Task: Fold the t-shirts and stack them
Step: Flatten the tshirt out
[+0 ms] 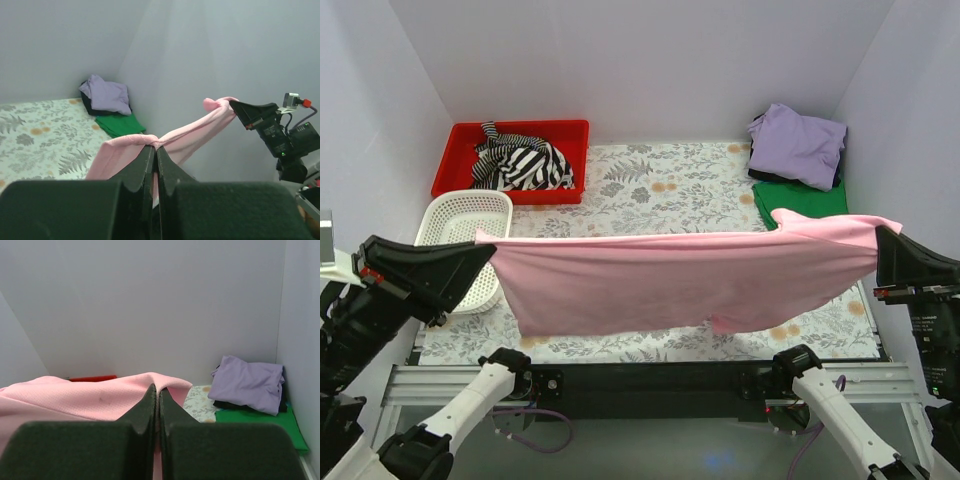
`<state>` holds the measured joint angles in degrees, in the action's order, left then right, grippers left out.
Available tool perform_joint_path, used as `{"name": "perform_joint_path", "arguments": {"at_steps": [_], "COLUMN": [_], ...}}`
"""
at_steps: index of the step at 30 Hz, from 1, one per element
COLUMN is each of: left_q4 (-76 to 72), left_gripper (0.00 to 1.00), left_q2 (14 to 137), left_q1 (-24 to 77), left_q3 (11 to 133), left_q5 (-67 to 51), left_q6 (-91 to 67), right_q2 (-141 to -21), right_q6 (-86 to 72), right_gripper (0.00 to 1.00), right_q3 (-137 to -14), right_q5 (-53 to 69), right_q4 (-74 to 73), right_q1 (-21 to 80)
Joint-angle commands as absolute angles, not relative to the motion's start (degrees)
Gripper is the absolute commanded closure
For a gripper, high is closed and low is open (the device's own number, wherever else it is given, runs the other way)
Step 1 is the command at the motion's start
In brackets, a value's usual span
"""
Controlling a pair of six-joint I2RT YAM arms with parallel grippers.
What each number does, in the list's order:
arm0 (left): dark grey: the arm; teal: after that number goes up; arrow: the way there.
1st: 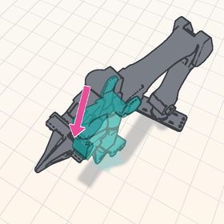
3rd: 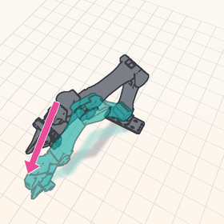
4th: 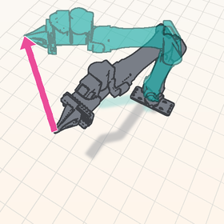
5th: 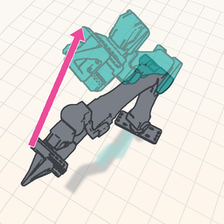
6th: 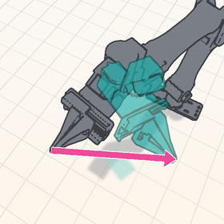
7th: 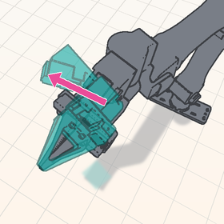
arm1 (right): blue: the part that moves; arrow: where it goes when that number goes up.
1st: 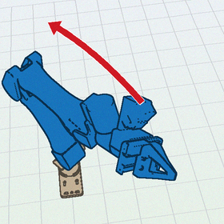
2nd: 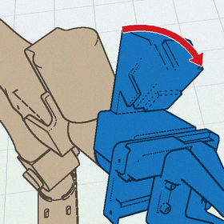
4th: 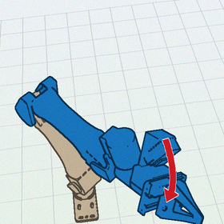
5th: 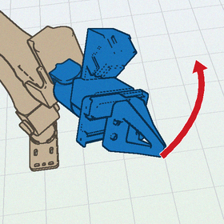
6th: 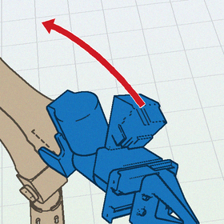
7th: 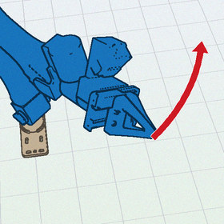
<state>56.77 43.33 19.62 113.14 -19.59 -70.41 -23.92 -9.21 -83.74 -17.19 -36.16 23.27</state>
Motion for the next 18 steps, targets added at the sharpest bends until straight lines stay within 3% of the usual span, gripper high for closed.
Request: {"name": "perform_joint_path", "arguments": {"at_steps": [1,9,13,18], "left_q4": [59.06,53.89,47.91,38.24], "left_gripper": [1.00,1.00,1.00,1.00], "left_q2": [42.36,47.45,54.29,65.02], "left_q1": [19.25,19.25,19.34,19.25], "left_q3": [108.48,87.30,78.85,72.78], "left_q5": [-23.38,-11.36,-3.09,1.66], "left_q6": [-76.29,-73.57,-71.28,-70.67], "right_q2": [-23.99,-29.70,-33.91,-42.70], "right_q6": [-7.12,-8.26,-8.97,-8.61], "right_gripper": [0.99,0.99,0.99,0.99], "right_q3": [-84.91,-67.44,-52.95,-43.78], "right_q5": [-20.39,-15.74,-17.13,-19.59], "right_q4": [-37.71,-25.87,-17.16,-4.42], "right_q1": [23.11,23.03,23.03,23.03]}}
